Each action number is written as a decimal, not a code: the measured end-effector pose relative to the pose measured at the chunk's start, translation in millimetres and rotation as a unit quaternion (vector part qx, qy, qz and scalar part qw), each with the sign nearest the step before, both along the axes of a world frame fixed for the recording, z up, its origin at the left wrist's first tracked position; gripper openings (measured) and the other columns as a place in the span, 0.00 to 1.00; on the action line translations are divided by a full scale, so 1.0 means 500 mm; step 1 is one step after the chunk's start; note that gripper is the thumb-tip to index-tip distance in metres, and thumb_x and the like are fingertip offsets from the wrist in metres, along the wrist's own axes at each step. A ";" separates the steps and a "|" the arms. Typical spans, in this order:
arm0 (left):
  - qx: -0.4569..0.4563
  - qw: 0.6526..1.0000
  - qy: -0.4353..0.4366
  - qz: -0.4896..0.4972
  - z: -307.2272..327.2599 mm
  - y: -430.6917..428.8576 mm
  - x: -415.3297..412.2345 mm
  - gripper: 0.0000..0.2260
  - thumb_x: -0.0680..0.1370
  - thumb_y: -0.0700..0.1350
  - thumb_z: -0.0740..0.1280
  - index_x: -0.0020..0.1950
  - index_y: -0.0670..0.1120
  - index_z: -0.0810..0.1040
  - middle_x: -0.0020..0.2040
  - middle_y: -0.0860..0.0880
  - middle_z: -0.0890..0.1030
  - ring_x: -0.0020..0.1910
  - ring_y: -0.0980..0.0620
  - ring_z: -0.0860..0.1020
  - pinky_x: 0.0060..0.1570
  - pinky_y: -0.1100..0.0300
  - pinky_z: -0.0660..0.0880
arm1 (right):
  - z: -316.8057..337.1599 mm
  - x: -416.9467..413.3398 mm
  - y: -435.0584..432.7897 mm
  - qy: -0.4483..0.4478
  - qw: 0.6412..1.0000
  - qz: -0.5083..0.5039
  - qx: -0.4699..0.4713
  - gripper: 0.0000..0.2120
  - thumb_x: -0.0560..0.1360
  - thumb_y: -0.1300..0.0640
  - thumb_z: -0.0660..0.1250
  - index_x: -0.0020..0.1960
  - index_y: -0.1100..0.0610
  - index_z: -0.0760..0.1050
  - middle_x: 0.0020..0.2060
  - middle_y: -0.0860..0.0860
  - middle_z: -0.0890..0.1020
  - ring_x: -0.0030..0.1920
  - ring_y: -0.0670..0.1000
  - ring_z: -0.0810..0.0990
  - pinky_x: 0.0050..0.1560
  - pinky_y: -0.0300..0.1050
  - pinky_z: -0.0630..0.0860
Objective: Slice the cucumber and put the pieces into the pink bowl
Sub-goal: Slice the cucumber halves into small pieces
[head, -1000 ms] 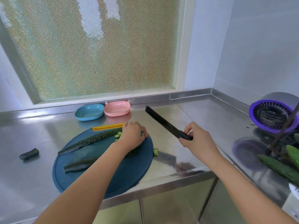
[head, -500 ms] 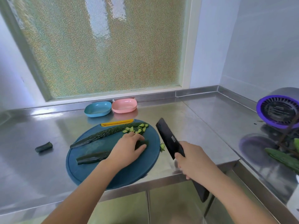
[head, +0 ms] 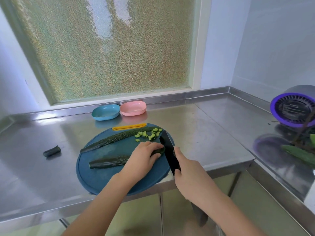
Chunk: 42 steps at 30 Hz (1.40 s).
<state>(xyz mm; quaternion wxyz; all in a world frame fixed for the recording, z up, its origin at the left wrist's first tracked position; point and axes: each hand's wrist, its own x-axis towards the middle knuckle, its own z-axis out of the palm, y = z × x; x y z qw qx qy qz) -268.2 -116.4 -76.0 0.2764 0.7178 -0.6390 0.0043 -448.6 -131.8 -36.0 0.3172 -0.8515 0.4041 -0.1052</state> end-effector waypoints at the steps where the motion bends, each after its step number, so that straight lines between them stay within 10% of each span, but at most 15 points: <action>1: 0.000 1.000 -0.008 -0.005 -0.002 0.000 -0.001 0.14 0.79 0.45 0.63 0.64 0.52 0.74 0.59 0.52 0.77 0.57 0.52 0.71 0.57 0.64 0.64 | -0.003 0.000 0.005 -0.005 1.000 -0.001 -0.003 0.33 0.80 0.60 0.53 0.78 0.46 0.39 0.38 0.50 0.72 0.33 0.45 0.69 0.31 0.38 0.66; 13: -0.012 1.000 -0.011 0.005 -0.011 0.000 0.001 0.15 0.79 0.46 0.62 0.66 0.54 0.73 0.58 0.52 0.76 0.57 0.51 0.69 0.54 0.64 0.63 | -0.005 -0.001 0.001 -0.136 0.979 -0.069 0.136 0.34 0.78 0.63 0.54 0.78 0.42 0.48 0.33 0.52 0.79 0.20 0.46 0.74 0.27 0.40 0.75; 42: -0.028 0.999 -0.007 -0.024 -0.009 -0.002 -0.001 0.14 0.79 0.41 0.64 0.64 0.49 0.76 0.50 0.49 0.76 0.48 0.55 0.65 0.45 0.70 0.58 | 0.019 0.013 -0.010 -0.039 0.990 -0.047 0.124 0.36 0.76 0.65 0.53 0.78 0.43 0.44 0.39 0.54 0.76 0.21 0.45 0.75 0.29 0.35 0.75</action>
